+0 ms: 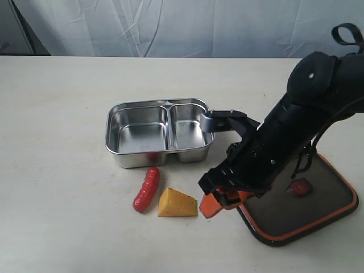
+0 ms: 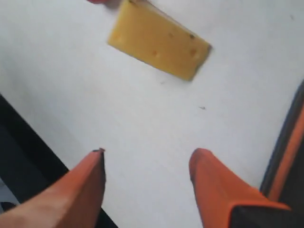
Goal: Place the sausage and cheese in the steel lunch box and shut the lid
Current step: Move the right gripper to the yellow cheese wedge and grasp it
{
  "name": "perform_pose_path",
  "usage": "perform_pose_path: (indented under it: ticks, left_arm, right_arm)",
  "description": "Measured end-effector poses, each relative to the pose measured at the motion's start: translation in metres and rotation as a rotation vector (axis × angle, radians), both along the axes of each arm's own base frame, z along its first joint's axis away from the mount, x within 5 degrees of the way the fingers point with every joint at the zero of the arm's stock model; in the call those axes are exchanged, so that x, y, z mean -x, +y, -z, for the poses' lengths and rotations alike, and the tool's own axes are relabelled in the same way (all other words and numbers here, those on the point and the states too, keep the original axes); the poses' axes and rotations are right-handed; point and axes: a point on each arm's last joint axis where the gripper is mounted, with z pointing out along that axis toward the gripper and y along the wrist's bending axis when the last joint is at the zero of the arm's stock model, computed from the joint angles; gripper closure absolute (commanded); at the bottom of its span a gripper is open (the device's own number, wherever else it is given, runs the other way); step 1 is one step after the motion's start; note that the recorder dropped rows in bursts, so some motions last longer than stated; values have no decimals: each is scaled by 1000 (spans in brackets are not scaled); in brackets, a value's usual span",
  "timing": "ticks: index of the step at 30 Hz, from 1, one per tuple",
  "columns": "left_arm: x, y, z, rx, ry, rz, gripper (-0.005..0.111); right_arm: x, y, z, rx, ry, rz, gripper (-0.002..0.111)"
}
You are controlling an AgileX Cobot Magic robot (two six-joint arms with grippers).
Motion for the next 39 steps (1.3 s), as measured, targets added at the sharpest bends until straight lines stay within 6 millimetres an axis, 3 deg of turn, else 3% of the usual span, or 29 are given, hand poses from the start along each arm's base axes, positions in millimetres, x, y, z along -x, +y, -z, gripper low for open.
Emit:
perform_pose_path:
  ticks: [5, 11, 17, 24, 39]
  left_arm:
    - [0, 0, 0, 0, 0, 0, 107]
    - [0, 0, 0, 0, 0, 0, 107]
    - [0, 0, 0, 0, 0, 0, 107]
    - [0, 0, 0, 0, 0, 0, 107]
    - [0, 0, 0, 0, 0, 0, 107]
  right_arm:
    - [-2, 10, -18, -166, -115, -75, 80]
    - [3, 28, -21, -241, -241, -200, 57]
    - [18, 54, -15, -150, -462, -395, 39]
    - [29, 75, -13, -66, -691, -553, 37]
    - [13, 76, 27, 100, -736, -635, 38]
